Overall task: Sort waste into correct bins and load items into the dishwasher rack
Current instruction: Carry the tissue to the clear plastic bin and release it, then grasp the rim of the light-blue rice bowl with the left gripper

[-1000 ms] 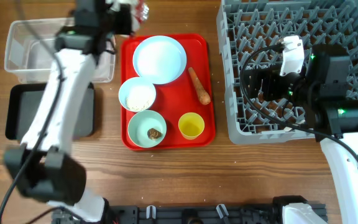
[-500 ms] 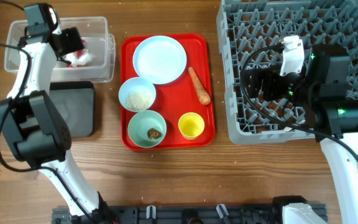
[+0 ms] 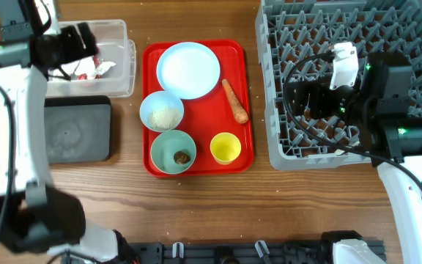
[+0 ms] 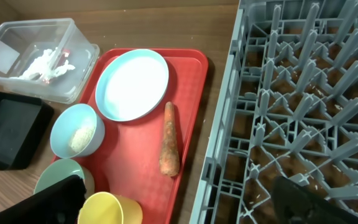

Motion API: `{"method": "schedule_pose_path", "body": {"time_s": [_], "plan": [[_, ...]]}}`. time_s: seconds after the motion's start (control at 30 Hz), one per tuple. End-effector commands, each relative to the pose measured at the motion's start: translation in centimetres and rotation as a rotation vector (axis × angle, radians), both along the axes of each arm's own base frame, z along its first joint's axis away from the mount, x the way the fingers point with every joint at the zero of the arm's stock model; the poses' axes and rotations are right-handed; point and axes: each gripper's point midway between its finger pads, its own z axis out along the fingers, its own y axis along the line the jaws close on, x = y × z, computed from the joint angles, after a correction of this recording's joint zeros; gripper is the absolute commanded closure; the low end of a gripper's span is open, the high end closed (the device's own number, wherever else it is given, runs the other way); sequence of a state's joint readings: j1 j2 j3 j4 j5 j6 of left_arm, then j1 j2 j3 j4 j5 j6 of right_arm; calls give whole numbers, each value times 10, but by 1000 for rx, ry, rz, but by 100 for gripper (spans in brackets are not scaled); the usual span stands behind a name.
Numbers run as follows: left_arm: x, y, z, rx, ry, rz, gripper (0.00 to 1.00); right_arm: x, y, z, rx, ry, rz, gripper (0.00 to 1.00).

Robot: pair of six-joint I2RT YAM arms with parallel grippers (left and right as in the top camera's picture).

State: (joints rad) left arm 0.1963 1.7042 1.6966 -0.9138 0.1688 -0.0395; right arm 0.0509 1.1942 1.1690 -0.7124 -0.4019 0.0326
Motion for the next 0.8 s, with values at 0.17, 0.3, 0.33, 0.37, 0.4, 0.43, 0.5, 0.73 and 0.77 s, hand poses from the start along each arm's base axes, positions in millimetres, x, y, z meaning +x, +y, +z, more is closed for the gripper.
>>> {"method": "schedule_pose_path", "body": {"time_s": [0.17,0.3,0.33,0.37,0.4,0.43,0.5,0.73,0.77], "plan": [[-72,-121,-19,-202,296,-166,5,0,9,9,30,-15,40,0],[-84,-151,-41,-152,361,-133,6,-1,9,9,29,-14,40,0],[-86,-159,-50,-115,366,-130,6,-1,9,9,29,-13,39,0],[-87,-165,-59,-85,367,-120,7,-1,8,8,29,-10,39,0],[-88,-171,-68,-61,365,-101,9,-1,8,8,29,-9,39,0],[-88,-178,-77,-52,358,-89,12,-2,8,8,29,-7,39,0],[-88,-196,-97,-55,338,-103,20,-2,8,6,29,-4,39,0],[-94,-208,-161,-26,295,-120,42,-3,8,1,27,22,39,0],[-95,-208,-170,-26,284,-128,43,-4,8,0,27,24,39,0]]}}
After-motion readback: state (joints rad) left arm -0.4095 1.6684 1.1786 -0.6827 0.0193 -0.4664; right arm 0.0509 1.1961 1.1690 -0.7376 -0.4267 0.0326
